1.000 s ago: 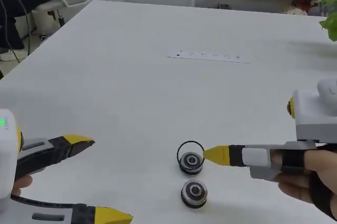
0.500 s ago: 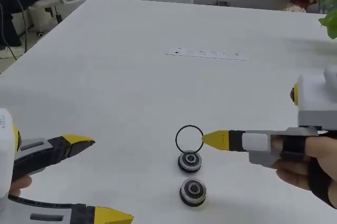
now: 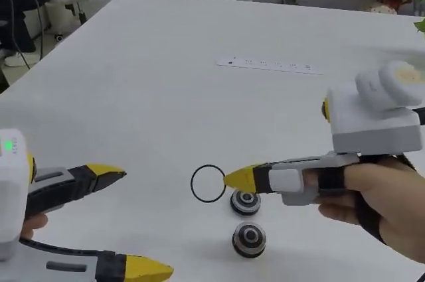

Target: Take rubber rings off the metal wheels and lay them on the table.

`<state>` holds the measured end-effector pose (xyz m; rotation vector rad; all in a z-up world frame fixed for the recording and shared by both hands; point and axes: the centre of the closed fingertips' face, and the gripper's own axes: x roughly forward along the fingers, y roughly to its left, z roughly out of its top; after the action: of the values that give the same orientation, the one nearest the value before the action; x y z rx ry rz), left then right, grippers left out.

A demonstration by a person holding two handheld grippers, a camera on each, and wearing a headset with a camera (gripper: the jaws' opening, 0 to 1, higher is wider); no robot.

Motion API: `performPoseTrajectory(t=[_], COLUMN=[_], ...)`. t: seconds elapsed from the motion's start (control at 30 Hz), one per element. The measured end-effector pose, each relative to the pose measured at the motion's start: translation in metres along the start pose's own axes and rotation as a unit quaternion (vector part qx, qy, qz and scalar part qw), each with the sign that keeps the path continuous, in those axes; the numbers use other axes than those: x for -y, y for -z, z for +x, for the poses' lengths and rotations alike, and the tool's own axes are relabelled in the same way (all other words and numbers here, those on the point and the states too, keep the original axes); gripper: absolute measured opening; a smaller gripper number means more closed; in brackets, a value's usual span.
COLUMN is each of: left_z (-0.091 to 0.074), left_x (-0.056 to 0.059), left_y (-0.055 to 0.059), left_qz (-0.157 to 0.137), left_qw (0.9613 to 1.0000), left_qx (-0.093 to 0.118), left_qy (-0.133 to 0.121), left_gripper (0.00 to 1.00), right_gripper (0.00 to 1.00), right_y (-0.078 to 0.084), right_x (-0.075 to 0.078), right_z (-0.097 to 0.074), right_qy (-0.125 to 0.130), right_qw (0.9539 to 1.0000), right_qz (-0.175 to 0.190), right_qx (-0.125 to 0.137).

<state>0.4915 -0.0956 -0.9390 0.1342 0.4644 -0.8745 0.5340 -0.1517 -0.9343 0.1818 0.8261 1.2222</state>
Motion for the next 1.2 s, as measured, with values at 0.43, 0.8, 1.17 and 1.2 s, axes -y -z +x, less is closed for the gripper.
performPoseTrajectory(t=[0.43,0.8,1.17,1.2], left_z=[0.000,0.001,0.001,0.001], left_x=[0.000,0.000,-0.001,-0.001], left_y=[0.002,0.005,0.007,0.007], left_qz=[0.001,-0.001,-0.002,-0.002], left_qw=[1.0000,0.9999,0.9999,0.9999], left_qx=[-0.004,-0.010,-0.013,-0.014], left_qy=[0.001,0.003,0.001,0.001], left_gripper=[0.84,0.84,0.84,0.84], right_gripper=[0.00,0.00,0.00,0.00], right_y=[0.037,0.055,0.057,0.056], right_x=[0.010,0.021,0.032,0.032], right_z=[0.033,0.037,0.039,0.039], right_qy=[0.007,0.028,0.067,0.066], right_qw=[0.9980,0.9970,0.9953,0.9955], right_qz=[0.004,0.020,-0.013,-0.012], right_qx=[-0.063,-0.069,-0.070,-0.067])
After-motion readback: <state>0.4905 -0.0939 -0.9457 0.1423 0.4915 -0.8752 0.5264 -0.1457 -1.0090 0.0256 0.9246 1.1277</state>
